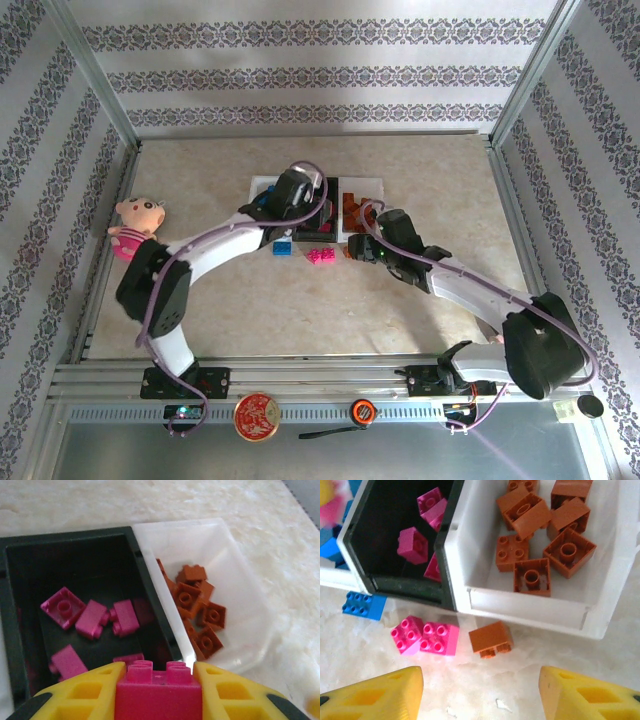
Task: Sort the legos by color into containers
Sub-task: Place the lego in the container.
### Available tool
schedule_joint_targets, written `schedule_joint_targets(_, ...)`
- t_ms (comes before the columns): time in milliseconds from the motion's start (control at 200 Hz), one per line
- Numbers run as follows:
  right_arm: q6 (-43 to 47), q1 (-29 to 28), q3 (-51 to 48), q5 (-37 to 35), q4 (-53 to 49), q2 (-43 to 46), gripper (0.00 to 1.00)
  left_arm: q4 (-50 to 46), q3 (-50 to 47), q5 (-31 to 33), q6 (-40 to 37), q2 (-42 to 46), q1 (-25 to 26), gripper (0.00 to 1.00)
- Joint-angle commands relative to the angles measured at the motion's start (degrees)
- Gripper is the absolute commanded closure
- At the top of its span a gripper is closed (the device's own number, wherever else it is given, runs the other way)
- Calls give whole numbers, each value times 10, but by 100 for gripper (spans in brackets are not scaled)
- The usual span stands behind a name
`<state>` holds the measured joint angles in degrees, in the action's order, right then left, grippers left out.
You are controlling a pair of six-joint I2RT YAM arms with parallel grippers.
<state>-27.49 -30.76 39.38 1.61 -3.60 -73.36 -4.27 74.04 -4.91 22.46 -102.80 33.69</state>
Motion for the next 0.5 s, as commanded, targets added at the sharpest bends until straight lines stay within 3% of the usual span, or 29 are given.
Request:
schedule_joint_targets(0, -12, -15, -25, -3, 3, 30, 37, -39, 55, -18, 19, -61, -20, 73)
schedule_joint_targets(165, -13, -43, -59, -9, 7, 47, 36, -49, 128, -19, 20, -121, -26, 65)
schedule_joint_targets(335, 1, -50, -62, 10, 14, 22, 35, -79, 194, -27, 20, -157, -31, 35)
schedule_joint_targets(495, 2, -50, -51, 6, 31, -16, 35, -69, 179, -40, 28, -110, -31, 21)
